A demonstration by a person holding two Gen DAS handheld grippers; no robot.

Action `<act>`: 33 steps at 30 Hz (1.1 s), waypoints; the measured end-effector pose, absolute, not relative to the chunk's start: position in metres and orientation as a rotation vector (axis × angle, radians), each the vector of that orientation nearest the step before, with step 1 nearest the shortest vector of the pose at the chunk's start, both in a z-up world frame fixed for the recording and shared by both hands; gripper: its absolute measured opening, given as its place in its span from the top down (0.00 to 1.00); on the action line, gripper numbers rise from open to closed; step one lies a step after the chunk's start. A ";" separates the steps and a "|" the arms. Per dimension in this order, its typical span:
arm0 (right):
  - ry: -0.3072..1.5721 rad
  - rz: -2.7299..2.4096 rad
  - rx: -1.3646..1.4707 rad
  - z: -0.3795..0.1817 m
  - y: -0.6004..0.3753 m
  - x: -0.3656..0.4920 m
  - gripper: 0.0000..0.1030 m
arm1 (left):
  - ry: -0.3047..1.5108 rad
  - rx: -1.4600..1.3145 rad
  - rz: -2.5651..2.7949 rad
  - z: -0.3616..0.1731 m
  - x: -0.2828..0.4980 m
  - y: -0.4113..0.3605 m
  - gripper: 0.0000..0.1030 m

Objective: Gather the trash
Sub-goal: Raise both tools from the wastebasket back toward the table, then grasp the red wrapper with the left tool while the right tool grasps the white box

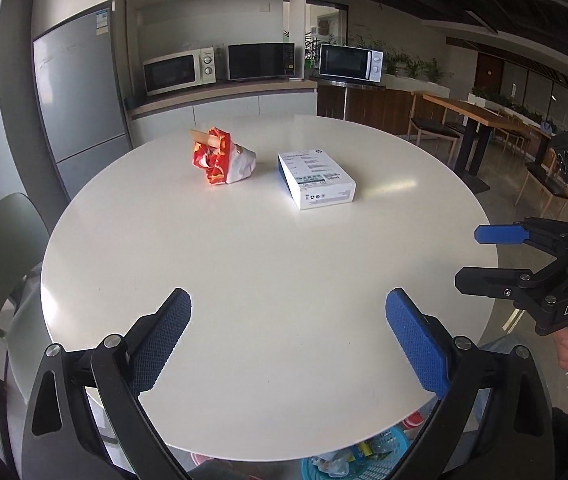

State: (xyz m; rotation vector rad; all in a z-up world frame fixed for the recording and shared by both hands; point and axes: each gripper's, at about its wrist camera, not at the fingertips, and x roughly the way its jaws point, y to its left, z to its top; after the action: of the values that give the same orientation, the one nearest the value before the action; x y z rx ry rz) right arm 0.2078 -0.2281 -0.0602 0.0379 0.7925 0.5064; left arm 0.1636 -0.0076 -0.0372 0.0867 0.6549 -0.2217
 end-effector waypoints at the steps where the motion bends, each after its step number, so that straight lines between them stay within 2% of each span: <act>1: 0.793 0.495 0.046 -0.060 -0.227 0.214 0.08 | 0.650 0.091 -0.215 -0.035 0.171 -0.007 0.07; 15: 0.857 0.337 0.077 -0.070 -0.196 0.316 0.08 | 0.647 0.051 -0.197 -0.027 0.300 0.006 0.07; 24: 0.891 0.279 0.134 -0.076 -0.173 0.375 0.08 | 0.721 0.048 -0.090 -0.052 0.400 0.010 0.07; 28: 0.906 0.289 0.146 -0.082 -0.162 0.390 0.08 | 0.764 -0.034 -0.048 -0.064 0.427 0.022 0.07; 33: 0.928 0.279 0.141 -0.099 -0.157 0.401 0.08 | 0.789 -0.062 -0.059 -0.072 0.435 0.027 0.12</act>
State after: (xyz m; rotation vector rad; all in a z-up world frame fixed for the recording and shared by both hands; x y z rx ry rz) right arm 0.4008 -0.1572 -0.0989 0.1407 0.9281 0.2788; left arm 0.4352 0.0270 -0.0724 -0.0625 0.7893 -0.0586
